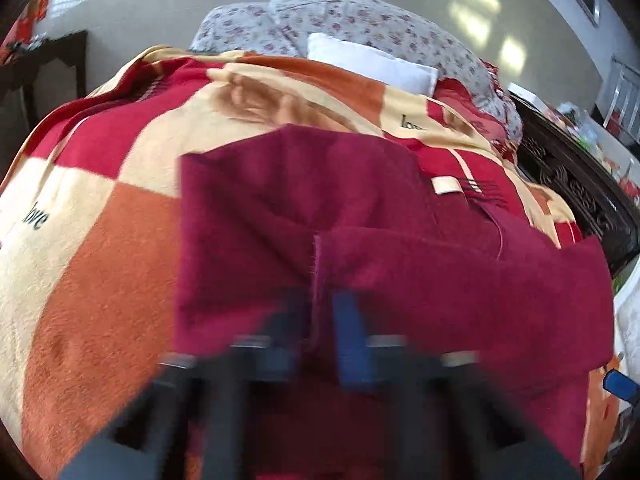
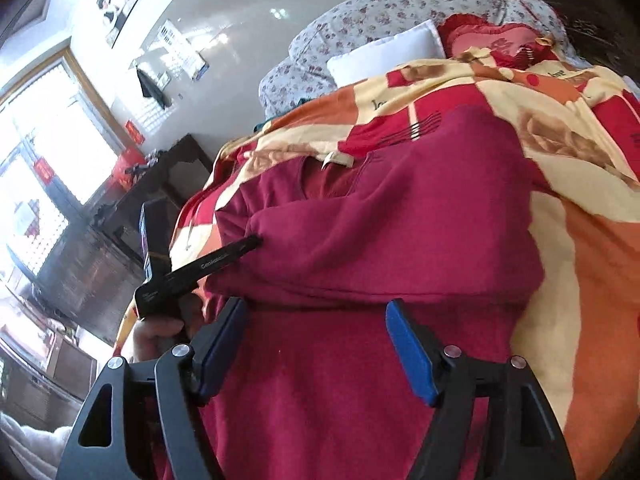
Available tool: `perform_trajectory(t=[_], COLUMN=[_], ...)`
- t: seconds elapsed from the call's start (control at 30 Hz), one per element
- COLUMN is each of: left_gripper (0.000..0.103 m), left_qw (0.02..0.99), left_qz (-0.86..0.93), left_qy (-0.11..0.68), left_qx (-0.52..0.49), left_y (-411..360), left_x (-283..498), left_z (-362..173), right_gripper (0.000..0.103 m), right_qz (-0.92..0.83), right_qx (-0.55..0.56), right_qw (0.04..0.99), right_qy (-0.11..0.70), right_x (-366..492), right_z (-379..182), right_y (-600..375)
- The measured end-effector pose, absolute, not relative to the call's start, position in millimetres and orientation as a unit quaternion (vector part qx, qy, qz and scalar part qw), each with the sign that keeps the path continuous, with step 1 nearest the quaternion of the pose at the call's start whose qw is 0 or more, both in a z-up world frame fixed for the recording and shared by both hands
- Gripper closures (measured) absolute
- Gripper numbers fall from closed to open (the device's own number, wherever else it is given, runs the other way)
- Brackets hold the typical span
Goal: Fold small clothes
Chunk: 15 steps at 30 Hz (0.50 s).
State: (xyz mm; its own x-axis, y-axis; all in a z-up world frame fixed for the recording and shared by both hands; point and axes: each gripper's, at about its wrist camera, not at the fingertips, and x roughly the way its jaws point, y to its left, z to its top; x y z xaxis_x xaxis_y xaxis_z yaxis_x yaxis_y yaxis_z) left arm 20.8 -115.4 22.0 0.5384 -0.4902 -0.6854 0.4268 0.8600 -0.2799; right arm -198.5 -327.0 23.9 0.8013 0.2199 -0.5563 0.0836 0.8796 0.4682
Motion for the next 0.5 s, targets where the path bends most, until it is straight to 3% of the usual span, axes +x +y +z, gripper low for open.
perform_trajectory(t=[0.1, 0.23, 0.4, 0.43, 0.5], left_gripper=[0.099, 0.099, 0.099, 0.099, 0.099], left_qw=[0.869, 0.893, 0.897, 0.896, 0.891], left_qz=[-0.289, -0.273, -0.234, -0.225, -0.215], left_qy=[0.393, 0.351, 0.373, 0.382, 0.398], left_qx=[-0.084, -0.068, -0.033, -0.029, -0.031], left_y=[-96, -73, -57, -58, -59], left_x=[15, 4, 5, 8, 14], left_z=[43, 76, 61, 54, 42], right_gripper=[0.022, 0.021, 0.021, 0.022, 0.04], right_qz=[0.022, -0.002, -0.036, -0.044, -0.084], right_qx=[0.247, 0.236, 0.223, 0.214, 0.176], right_qw=[0.922, 0.929, 0.929, 0.93, 0.93], right_qy=[0.296, 0.285, 0.292, 0.296, 0.311], right_x=[-206, -208, -190, -183, -161], right_z=[33, 44, 47, 47, 45], right_y=[-335, -343, -352, -353, -355])
